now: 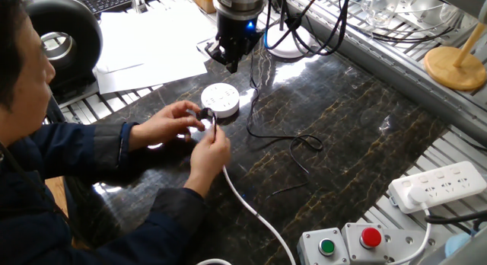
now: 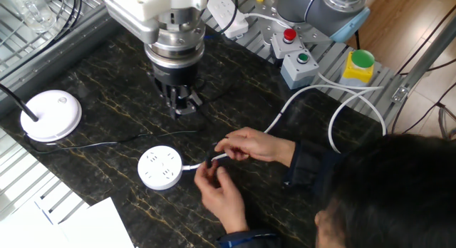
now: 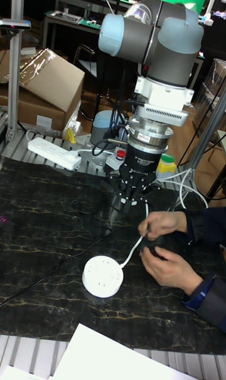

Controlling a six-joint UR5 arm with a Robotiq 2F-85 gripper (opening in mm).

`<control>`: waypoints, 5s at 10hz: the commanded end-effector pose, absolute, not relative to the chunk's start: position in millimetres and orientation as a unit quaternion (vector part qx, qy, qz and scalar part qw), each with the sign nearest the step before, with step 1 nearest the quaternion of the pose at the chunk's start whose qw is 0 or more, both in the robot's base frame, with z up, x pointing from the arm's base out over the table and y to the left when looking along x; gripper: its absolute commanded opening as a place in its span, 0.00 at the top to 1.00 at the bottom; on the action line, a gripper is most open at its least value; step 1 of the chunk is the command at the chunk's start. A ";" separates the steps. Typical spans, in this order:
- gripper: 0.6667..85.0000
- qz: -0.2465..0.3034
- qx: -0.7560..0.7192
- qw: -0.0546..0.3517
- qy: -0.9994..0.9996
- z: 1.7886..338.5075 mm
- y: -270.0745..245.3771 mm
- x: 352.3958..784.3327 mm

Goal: Plug in the power cord of the desk lamp, turn on the socket, and light up the desk lamp

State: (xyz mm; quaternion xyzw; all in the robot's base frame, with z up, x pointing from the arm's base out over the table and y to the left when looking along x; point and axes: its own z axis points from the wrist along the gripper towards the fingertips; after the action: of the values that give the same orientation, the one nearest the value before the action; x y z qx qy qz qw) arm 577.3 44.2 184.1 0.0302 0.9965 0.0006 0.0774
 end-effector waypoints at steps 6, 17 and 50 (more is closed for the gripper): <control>1.00 -0.007 -0.017 0.062 0.998 188.8 18.7 575.8; 1.00 0.040 -0.081 0.056 0.994 165.4 116.2 519.0; 0.41 0.008 -0.152 0.032 0.988 151.0 106.4 516.5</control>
State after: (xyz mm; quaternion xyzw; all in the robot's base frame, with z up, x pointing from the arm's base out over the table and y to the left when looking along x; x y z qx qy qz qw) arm 511.6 101.8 152.4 -0.1669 0.9856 0.0031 0.0285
